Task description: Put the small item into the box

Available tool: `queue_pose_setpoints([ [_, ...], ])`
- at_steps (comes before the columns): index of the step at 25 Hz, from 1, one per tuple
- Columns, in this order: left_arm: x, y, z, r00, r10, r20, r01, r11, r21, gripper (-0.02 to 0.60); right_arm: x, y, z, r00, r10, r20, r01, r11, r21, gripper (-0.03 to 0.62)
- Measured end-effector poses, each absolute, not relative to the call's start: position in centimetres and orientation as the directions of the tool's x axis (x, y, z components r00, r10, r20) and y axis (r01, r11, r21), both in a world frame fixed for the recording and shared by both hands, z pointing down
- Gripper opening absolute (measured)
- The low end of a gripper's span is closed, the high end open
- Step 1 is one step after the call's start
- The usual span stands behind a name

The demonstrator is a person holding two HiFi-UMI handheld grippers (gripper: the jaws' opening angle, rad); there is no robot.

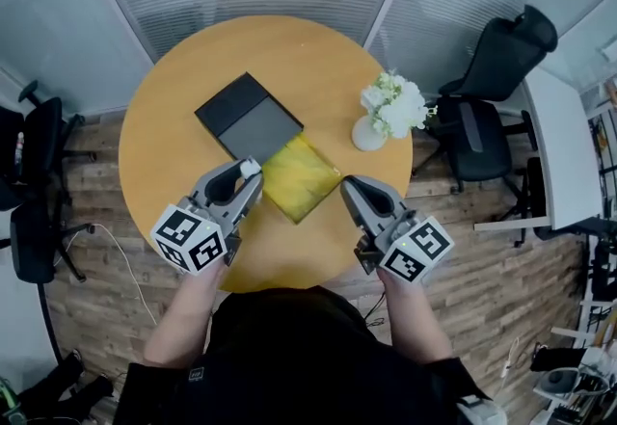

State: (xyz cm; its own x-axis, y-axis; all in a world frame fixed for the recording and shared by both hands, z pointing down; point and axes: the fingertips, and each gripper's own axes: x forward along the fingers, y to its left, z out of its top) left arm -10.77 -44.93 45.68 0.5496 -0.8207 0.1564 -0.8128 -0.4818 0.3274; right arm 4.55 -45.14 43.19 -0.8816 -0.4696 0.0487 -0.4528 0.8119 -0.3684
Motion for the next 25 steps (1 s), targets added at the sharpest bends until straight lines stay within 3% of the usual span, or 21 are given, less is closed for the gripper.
queue_pose_setpoints([
  [25,-4.5,-51.0,62.4,0.530,-0.737,0.421,-0.826,-0.336,0.452,0.141,8.9,-47.9,49.8,-0.906,-0.401,0.139,-0.418,0.787,-0.454,0.037],
])
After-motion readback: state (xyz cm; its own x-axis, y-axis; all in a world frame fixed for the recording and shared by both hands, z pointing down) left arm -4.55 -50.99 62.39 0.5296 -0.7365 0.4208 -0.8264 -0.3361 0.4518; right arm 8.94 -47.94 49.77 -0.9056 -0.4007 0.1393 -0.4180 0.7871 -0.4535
